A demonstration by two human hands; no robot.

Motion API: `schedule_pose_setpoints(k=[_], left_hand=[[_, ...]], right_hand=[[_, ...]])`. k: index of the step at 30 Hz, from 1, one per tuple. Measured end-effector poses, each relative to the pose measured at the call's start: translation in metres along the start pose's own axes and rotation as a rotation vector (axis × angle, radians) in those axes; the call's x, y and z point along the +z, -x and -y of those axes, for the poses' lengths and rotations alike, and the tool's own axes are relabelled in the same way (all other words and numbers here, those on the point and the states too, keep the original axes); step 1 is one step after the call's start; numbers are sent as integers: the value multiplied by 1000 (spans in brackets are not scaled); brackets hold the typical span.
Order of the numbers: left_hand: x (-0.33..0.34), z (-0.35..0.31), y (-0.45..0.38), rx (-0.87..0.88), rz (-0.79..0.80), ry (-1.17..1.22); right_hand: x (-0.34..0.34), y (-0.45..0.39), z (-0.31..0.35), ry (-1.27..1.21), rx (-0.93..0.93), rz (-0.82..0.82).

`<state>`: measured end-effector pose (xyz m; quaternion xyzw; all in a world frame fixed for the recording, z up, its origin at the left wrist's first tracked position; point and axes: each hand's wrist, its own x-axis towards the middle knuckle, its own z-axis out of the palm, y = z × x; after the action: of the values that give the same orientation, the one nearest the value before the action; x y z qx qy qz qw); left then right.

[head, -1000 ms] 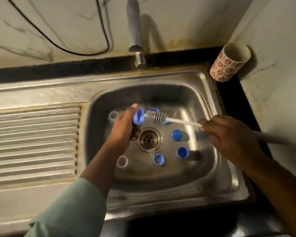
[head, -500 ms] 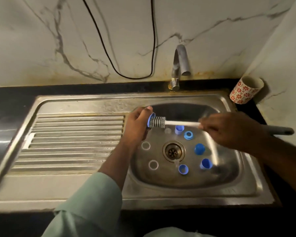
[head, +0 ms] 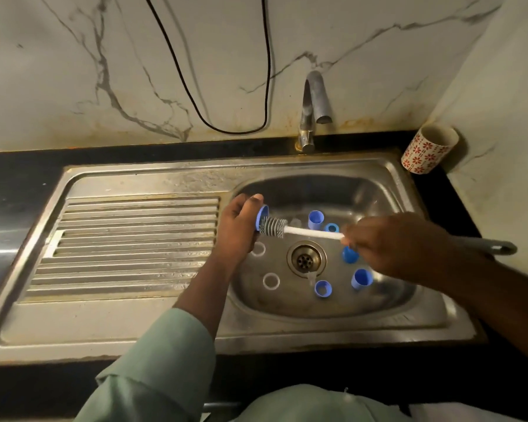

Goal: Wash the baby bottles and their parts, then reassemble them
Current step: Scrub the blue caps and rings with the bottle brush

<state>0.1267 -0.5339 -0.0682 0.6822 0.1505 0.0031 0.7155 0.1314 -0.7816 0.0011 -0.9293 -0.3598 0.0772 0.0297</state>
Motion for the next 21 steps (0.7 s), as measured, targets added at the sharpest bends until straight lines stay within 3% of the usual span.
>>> schedule_pose_setpoints(k=[1,3,5,7,11,15,17,19,21], left_hand=[[1,0,2,-17,19,7],[5,0,5,-39,41,18],[8,-2,5,-50,30,4],[8,-1,4,-64,-8,5],[12,5,4,-88,18,5],[17,6,-5,-100,-47,16],[19,11,-6,-101,-19,-42],[24,12,-8,-117,30,-62],[28,9,-10,-129,25,-41]], right_hand=[[-2,0,-7,45,-14,-73],[-6,-2,-15,16,132,-190],[3,-1,-12,-103,191,-93],[9,-1,-6,-107,128,33],[3,-3,-21,-96,194,-98],[11,0,-2,-111,127,162],[2,-2,-21,-117,142,95],[3,-3,-37,-251,278,-16],[13,1,-30,-353,286,54]])
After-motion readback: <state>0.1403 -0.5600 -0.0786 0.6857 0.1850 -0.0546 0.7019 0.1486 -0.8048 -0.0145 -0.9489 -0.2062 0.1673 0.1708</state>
